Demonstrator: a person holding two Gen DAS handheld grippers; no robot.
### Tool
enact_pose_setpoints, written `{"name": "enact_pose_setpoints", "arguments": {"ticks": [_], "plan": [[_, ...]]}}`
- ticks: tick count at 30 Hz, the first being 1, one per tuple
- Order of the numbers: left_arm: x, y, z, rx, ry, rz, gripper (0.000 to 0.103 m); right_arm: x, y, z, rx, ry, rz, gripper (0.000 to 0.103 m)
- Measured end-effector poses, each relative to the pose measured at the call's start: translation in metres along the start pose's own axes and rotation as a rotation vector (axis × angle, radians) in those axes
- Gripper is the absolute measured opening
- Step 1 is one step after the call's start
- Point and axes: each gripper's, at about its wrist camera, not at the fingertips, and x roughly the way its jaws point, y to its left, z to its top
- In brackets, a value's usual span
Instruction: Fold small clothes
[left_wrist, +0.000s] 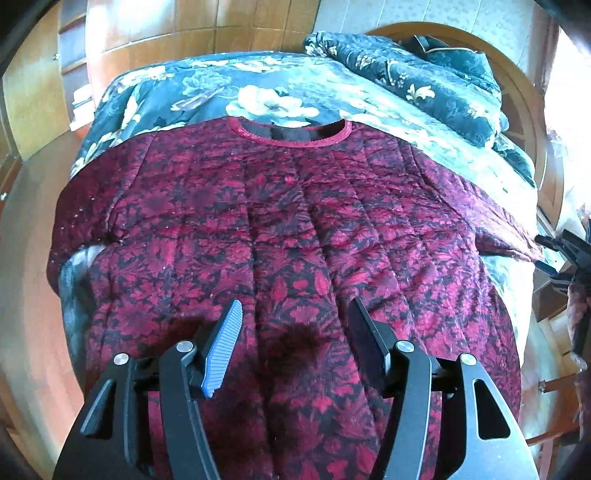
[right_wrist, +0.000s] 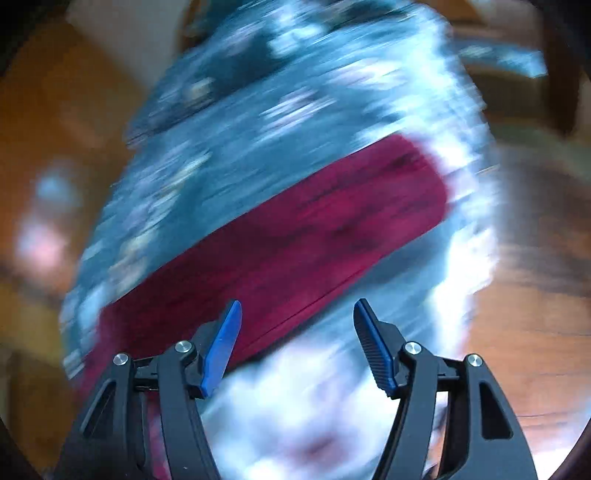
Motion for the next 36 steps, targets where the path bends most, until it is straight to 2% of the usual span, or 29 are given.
{"name": "enact_pose_setpoints", "arguments": {"ticks": [4, 5, 8, 9, 11, 12, 15, 17, 20, 22, 23, 24, 25, 28, 33, 34, 35, 36], "plan": [[-0.009, 0.010, -0.008, -0.015, -0.012, 0.023, 0.059, 0.037, 0.067, -0.039, -0.089, 0.160, 0.178, 0.063], [-0.014, 0.016, -0.010, -0.032, -0.020, 0.030, 0.059, 0.054, 0.087, -0.052, -0.110, 0.231, 0.196, 0.063], [-0.022, 0.030, -0.017, -0.053, -0.033, 0.050, 0.059, 0.091, 0.124, -0.086, -0.170, 0.339, 0.108, 0.061], [-0.023, 0.036, -0.021, -0.063, -0.023, 0.055, 0.059, 0.098, 0.130, -0.096, -0.193, 0.356, 0.074, 0.047], [-0.020, 0.047, -0.030, -0.086, 0.020, 0.044, 0.059, 0.100, 0.142, -0.116, -0.304, 0.306, -0.053, 0.029], [-0.017, 0.053, -0.040, -0.097, 0.050, 0.042, 0.059, 0.095, 0.145, -0.122, -0.339, 0.280, -0.090, 0.020], [-0.023, 0.062, -0.058, -0.109, 0.032, 0.019, 0.059, 0.086, 0.139, -0.128, -0.352, 0.255, -0.138, 0.012], [-0.027, 0.066, -0.059, -0.130, 0.035, 0.007, 0.059, 0.083, 0.132, -0.129, -0.354, 0.259, -0.133, 0.013], [-0.037, 0.074, -0.048, -0.169, 0.005, -0.014, 0.059, 0.072, 0.146, -0.122, -0.436, 0.251, -0.161, 0.018], [-0.041, 0.076, -0.041, -0.180, -0.028, -0.021, 0.059, 0.063, 0.164, -0.112, -0.508, 0.206, -0.159, 0.023], [-0.041, 0.077, -0.035, -0.177, -0.040, -0.023, 0.059, 0.060, 0.173, -0.105, -0.535, 0.195, -0.127, 0.032], [-0.040, 0.077, -0.032, -0.172, -0.049, -0.022, 0.059, 0.059, 0.181, -0.097, -0.547, 0.184, -0.099, 0.056], [-0.040, 0.076, -0.027, -0.164, -0.058, -0.016, 0.059, 0.059, 0.190, -0.088, -0.559, 0.163, -0.090, 0.065], [-0.035, 0.073, -0.017, -0.143, -0.079, -0.011, 0.059, 0.080, 0.224, -0.061, -0.621, 0.119, -0.087, 0.068], [-0.026, 0.067, -0.010, -0.082, -0.091, -0.012, 0.059, 0.158, 0.271, -0.014, -0.704, 0.163, -0.123, 0.068], [-0.024, 0.066, -0.010, -0.076, -0.088, -0.019, 0.059, 0.170, 0.277, -0.009, -0.725, 0.173, -0.136, 0.070], [-0.021, 0.065, -0.009, -0.072, -0.085, -0.022, 0.059, 0.183, 0.281, -0.005, -0.741, 0.194, -0.127, 0.077], [-0.018, 0.064, -0.008, -0.067, -0.082, -0.026, 0.059, 0.200, 0.287, -0.002, -0.768, 0.219, -0.134, 0.081]]}}
